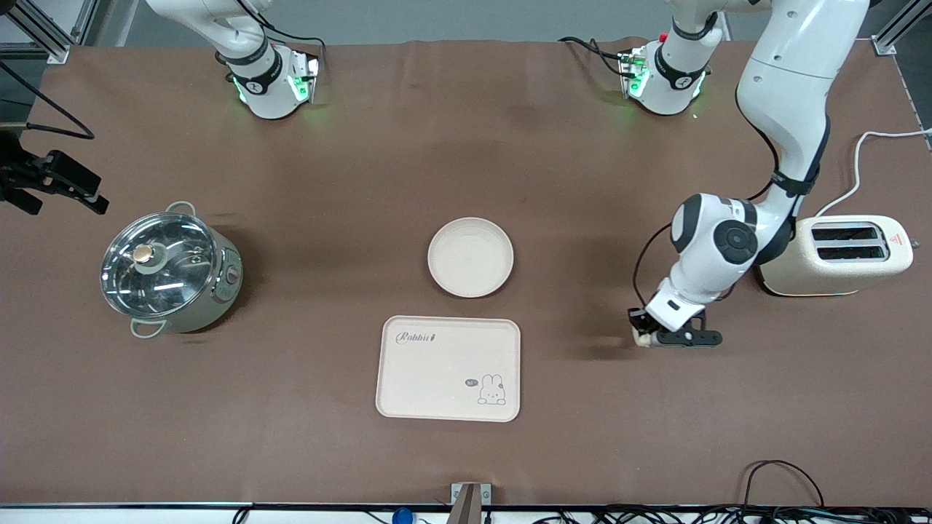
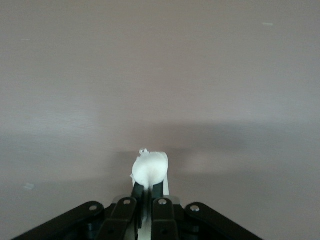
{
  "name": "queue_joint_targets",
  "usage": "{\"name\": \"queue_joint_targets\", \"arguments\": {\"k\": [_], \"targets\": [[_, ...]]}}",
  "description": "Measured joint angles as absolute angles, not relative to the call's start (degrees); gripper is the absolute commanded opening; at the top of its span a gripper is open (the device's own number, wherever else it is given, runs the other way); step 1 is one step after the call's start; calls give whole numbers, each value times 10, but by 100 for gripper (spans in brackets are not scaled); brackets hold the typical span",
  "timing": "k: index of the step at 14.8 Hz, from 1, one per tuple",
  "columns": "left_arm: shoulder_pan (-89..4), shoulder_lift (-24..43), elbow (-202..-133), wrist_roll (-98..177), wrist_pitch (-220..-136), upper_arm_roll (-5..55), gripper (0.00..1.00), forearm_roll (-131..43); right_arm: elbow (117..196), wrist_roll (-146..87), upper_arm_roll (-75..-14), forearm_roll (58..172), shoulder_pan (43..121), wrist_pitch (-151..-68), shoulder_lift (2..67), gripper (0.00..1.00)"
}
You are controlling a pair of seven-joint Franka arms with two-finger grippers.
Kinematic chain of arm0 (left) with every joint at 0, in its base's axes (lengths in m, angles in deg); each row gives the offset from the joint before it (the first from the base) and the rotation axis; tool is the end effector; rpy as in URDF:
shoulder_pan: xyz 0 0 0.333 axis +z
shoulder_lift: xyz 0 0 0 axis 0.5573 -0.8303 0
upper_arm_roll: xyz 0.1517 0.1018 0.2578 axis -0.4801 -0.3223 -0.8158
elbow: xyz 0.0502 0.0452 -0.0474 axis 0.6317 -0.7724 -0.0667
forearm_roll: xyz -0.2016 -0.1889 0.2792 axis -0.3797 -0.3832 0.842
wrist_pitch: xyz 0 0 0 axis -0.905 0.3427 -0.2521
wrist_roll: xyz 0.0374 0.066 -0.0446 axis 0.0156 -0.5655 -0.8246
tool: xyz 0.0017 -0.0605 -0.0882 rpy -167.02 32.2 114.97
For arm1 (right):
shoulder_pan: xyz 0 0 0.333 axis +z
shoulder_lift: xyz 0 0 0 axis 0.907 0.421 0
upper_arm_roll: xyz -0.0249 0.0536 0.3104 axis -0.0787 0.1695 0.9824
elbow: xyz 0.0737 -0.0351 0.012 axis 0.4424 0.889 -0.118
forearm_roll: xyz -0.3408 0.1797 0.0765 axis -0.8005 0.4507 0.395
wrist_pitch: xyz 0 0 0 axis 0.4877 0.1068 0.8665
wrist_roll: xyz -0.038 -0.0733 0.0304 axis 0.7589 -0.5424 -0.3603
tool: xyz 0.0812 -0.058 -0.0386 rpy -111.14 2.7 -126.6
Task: Place bun in plate and plate on tray
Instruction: 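Carry the bun over the white plate and open the left gripper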
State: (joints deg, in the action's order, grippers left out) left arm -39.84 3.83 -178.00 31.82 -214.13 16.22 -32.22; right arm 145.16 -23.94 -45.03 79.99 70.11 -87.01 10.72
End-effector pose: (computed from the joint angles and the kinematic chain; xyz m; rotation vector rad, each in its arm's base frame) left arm 0.6227 -0.1685 0.2246 3.0201 -0.0453 0.2745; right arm 0.5602 -0.0052 0.6552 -3.1016 0.0429 -0.1674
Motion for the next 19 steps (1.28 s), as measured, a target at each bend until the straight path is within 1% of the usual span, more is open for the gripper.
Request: {"name": "queue_joint_targets", "arguments": {"k": [3,5,7,10,11,13,14,15,16,19], "targets": [[-455,49,-1708,248,-2004,171,3,-322,1451,-239,-451,800,701,-870,107,100],[-501,51,-1666,175,-1943,171,3,-321,1451,-239,-451,800,701,-870,107,100],[-547,51,-1654,95,-1927,173,3,-321,1451,-239,-451,800,701,-870,109,100],[-624,42,-1652,-17,-1926,173,3,-321,1451,-241,-451,800,701,-869,120,100],[-646,37,-1651,-44,-1926,173,10,-321,1451,-242,-450,800,701,-869,125,100],[-675,25,-1650,-83,-1926,173,32,-321,1451,-242,-449,800,703,-869,135,100],[-685,17,-1650,-96,-1926,173,52,-321,1451,-242,-448,800,704,-869,141,100],[-692,8,-1650,-105,-1928,173,91,-321,1451,-242,-447,800,706,-869,147,100],[-696,-1,-1649,-110,-1933,173,100,-321,1452,-242,-447,800,711,-869,155,100],[-706,-18,-1646,-113,-1949,173,100,-321,1453,-243,-443,802,745,-869,193,100]]}}
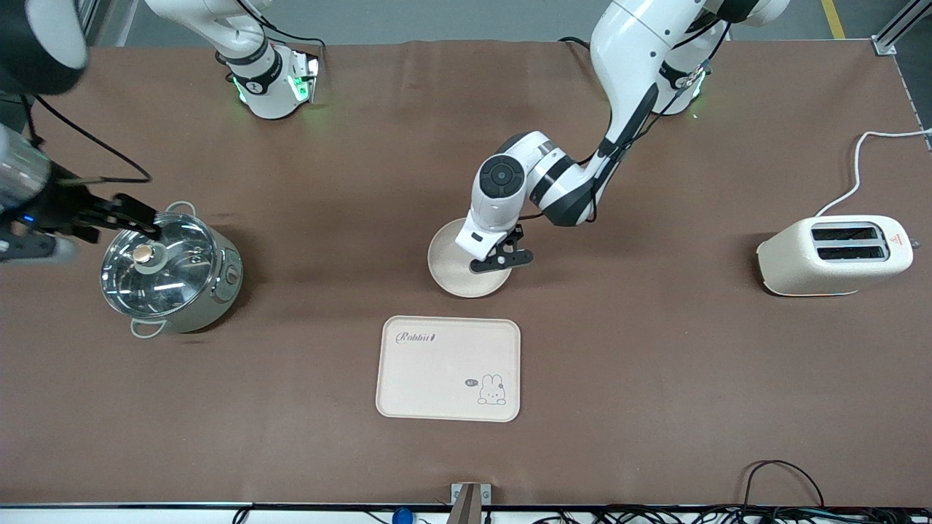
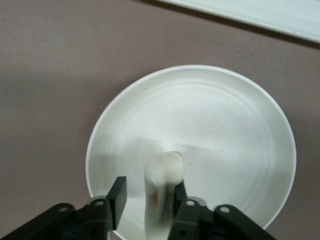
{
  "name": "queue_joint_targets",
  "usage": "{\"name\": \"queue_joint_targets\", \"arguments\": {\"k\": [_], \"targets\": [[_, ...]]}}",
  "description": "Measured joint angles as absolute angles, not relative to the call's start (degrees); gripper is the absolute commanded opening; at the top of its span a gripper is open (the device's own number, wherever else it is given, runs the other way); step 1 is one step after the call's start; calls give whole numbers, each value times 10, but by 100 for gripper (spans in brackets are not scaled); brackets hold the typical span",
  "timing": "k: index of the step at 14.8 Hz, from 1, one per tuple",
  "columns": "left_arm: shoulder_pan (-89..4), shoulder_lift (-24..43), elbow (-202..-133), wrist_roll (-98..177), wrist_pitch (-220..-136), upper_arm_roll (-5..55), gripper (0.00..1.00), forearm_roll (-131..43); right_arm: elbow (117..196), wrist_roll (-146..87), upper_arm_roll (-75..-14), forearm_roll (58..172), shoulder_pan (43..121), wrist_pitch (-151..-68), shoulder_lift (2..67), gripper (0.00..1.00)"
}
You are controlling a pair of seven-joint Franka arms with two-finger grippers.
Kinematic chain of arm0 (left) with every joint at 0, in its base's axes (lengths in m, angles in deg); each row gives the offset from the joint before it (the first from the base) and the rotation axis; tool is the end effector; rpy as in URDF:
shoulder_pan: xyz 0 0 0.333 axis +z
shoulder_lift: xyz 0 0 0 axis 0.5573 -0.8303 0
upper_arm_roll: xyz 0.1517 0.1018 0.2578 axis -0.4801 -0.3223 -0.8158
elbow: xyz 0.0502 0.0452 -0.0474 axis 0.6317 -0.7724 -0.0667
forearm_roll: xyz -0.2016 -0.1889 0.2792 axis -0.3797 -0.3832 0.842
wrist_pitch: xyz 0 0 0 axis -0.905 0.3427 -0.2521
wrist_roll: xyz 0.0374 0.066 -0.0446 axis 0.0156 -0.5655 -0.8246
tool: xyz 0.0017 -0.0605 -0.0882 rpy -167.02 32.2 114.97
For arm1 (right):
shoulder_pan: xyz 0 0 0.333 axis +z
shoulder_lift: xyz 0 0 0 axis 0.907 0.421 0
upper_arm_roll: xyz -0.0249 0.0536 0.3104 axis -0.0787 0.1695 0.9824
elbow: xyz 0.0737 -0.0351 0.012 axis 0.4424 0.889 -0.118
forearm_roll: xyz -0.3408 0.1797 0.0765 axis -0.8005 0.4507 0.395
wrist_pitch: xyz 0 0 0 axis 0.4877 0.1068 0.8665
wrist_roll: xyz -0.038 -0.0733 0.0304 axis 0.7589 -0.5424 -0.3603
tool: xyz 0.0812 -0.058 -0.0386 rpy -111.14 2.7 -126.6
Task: Place bun in plate and plate on tray
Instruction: 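Carry the bun over the white plate and open the left gripper, then withdraw the left gripper while the right gripper reaches the plate rim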
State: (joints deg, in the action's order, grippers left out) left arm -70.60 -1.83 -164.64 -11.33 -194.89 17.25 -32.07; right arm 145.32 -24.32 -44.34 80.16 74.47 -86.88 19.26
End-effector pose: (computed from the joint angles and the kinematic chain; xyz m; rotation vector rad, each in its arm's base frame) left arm 0.4692 -0.4890 0.2250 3.0786 0.2745 -0.0876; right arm 0.5991 0.0512 0.5672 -3.1161 -0.1013 0.0727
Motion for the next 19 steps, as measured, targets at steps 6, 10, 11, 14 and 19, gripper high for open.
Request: {"name": "queue_joint_targets", "arguments": {"k": [6,10,11,14,19], "targets": [[-705,-14,-1619,-111,-1932,165,100,-320,1455,-243,-441,822,811,-905,283,100],[-702,-10,-1603,-109,-1908,164,100,-320,1454,-243,-440,823,838,-927,315,100],[-702,-8,-1602,-108,-1904,164,100,-319,1454,-243,-441,823,840,-928,319,100],[-677,4,-1564,-54,-1834,157,100,-318,1454,-243,-441,824,841,-932,331,100],[-512,68,-1471,181,-1684,155,100,-318,1455,-242,-439,871,896,-986,376,87]]}}
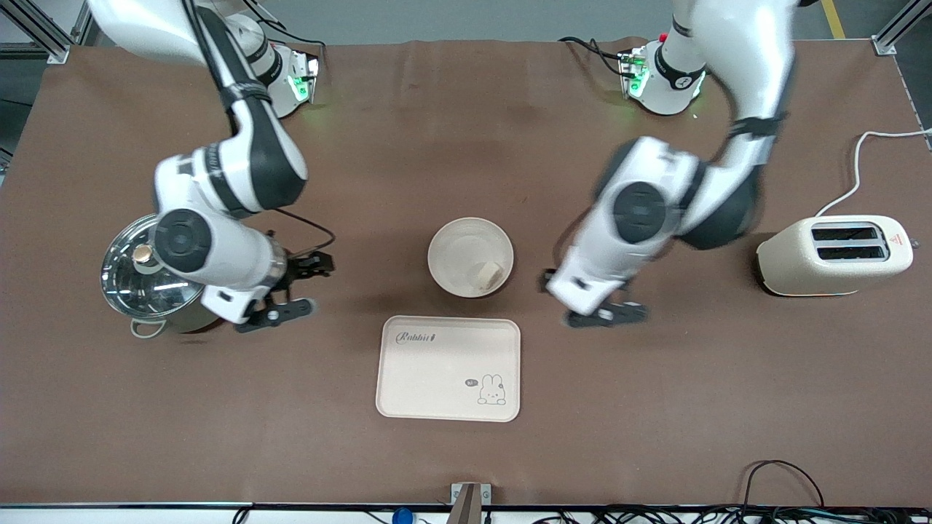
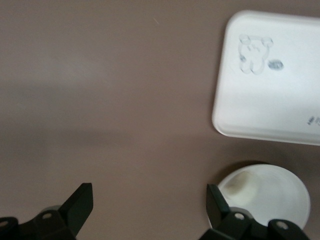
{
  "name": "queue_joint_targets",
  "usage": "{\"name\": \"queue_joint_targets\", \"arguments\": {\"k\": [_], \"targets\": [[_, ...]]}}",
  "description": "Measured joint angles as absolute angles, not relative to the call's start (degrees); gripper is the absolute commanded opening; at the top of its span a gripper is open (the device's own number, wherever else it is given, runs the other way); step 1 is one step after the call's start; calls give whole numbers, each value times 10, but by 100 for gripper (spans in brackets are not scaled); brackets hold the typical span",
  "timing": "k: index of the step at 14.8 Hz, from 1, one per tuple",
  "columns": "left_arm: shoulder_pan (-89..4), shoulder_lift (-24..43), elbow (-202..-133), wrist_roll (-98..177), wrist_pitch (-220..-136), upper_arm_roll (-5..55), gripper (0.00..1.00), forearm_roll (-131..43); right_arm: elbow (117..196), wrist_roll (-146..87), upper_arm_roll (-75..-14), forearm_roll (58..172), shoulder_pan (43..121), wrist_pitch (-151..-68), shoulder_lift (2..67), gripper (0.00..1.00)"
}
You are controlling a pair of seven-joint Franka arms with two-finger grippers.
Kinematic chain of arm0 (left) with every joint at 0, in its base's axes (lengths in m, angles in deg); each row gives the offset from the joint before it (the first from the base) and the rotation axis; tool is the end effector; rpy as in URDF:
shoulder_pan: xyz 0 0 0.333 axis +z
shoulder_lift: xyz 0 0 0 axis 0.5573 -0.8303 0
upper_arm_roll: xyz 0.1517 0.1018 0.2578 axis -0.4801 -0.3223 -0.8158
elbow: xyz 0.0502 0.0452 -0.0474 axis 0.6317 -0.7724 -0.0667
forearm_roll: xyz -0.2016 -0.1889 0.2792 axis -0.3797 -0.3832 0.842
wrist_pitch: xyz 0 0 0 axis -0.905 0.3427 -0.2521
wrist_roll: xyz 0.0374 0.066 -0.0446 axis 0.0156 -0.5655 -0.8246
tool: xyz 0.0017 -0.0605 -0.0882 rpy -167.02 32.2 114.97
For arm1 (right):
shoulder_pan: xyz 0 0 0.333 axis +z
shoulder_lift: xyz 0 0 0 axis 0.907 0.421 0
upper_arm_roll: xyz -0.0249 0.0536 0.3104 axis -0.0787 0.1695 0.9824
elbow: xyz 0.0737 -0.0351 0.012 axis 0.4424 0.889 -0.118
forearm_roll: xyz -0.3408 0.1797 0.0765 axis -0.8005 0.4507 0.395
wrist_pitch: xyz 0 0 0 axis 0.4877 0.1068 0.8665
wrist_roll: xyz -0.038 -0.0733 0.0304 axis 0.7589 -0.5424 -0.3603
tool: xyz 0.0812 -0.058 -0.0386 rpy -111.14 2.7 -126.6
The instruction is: Place bun in plate and plate on tray
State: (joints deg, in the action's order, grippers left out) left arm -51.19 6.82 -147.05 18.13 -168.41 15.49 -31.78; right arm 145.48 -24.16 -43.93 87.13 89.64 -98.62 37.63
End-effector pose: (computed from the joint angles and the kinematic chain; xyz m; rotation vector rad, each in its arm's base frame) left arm 0.6389 -0.2873 0.4264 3.1251 0.0509 -0.0221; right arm 0.6236 0.2456 0.3771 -3.0153 -0.4385 0.2747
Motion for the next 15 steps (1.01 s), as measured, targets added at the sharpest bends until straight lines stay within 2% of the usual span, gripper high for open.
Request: {"name": "queue_joint_targets", "arguments": {"k": [3,7,8,11,15], "targets": [[-434,117,-1468,261,-1657,155,100,-318,1456,-241,-439,913,927,-1029,418,80],[-362,186,-1467,355,-1606,154,100,-319,1457,-242,-438,982,961,-1096,481,63],[-348,205,-1467,366,-1593,153,100,-319,1457,-242,-438,997,971,-1109,493,62],[-337,256,-1474,388,-1551,138,100,-322,1455,-242,-438,1030,994,-1127,518,60],[-356,349,-1541,391,-1540,117,100,-334,1453,-256,-438,1069,1013,-1138,536,52]]}}
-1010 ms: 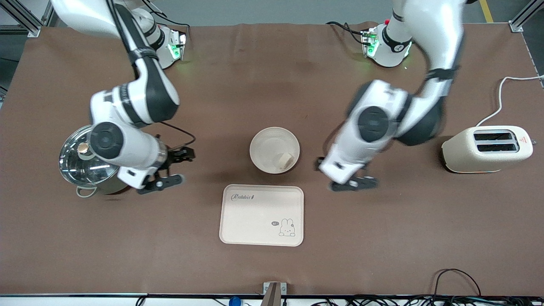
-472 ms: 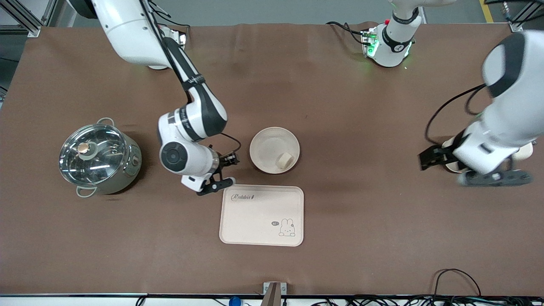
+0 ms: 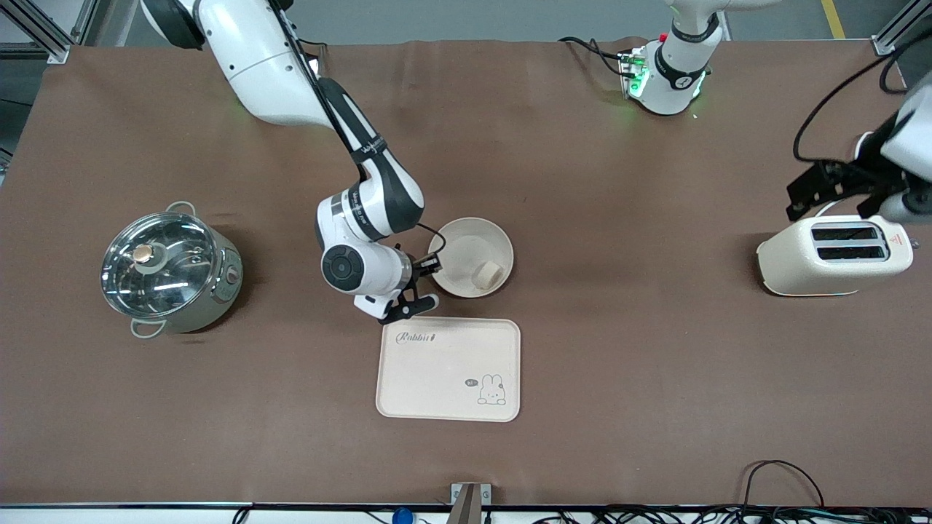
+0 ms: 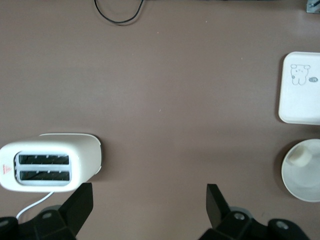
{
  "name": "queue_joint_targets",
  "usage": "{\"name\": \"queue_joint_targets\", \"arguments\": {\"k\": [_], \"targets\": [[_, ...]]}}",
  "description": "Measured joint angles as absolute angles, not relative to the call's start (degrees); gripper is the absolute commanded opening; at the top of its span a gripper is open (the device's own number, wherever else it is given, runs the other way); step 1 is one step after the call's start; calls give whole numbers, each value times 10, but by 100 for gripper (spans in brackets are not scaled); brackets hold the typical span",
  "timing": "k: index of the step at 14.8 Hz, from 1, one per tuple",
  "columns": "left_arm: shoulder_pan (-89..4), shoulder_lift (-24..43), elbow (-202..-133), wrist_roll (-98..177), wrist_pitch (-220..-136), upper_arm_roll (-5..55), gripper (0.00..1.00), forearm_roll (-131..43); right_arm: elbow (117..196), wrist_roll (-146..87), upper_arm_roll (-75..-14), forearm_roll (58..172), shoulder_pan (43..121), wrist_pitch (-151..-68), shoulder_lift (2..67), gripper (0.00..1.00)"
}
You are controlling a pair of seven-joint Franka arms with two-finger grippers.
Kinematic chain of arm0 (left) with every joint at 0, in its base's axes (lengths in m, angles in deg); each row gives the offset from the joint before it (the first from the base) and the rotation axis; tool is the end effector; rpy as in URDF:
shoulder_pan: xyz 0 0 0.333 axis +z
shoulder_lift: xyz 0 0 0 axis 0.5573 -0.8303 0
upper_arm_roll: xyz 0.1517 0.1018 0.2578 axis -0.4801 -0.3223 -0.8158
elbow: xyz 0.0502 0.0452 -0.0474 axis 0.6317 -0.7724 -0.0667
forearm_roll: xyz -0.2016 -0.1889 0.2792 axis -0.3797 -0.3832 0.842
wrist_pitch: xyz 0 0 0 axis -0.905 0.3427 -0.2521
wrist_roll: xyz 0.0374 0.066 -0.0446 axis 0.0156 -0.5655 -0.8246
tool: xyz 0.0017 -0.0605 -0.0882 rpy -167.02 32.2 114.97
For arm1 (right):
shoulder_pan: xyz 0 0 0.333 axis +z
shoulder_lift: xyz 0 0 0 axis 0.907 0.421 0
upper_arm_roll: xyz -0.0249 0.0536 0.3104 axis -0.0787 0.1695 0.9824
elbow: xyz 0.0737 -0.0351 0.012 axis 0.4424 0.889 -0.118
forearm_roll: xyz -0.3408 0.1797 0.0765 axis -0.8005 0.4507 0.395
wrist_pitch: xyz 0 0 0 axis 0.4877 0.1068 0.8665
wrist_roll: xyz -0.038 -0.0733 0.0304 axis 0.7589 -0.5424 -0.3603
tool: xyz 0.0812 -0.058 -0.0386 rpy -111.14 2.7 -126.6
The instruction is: Place bun in plate and plate on tray
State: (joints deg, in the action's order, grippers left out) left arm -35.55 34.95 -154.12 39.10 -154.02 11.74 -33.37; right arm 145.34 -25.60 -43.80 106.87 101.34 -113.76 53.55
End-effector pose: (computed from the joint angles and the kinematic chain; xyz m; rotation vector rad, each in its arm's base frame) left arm 0.5587 -0.0635 0.6544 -3.1227 -0.0054 -0.1685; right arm 0.5746 0.3904 0.2096 -2.7887 -0.4113 0.3625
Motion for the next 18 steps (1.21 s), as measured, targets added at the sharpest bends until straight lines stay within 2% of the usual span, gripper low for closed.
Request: {"name": "queue_joint_targets", "arguments": {"k": [5,8,15,18], "targets": [[-384,412,-1650,414,-1594,71,100,-339,1452,-259,-438,1077,1036,-1141,548,50],[-384,409,-1650,416,-1607,69,100,-340,1452,-261,-438,1077,1039,-1142,550,49],[-383,408,-1642,416,-1608,68,100,-340,1451,-267,-438,1077,1046,-1159,563,21],[-381,407,-1642,416,-1606,66,100,-340,1450,-268,-440,1077,1046,-1159,563,15]]}}
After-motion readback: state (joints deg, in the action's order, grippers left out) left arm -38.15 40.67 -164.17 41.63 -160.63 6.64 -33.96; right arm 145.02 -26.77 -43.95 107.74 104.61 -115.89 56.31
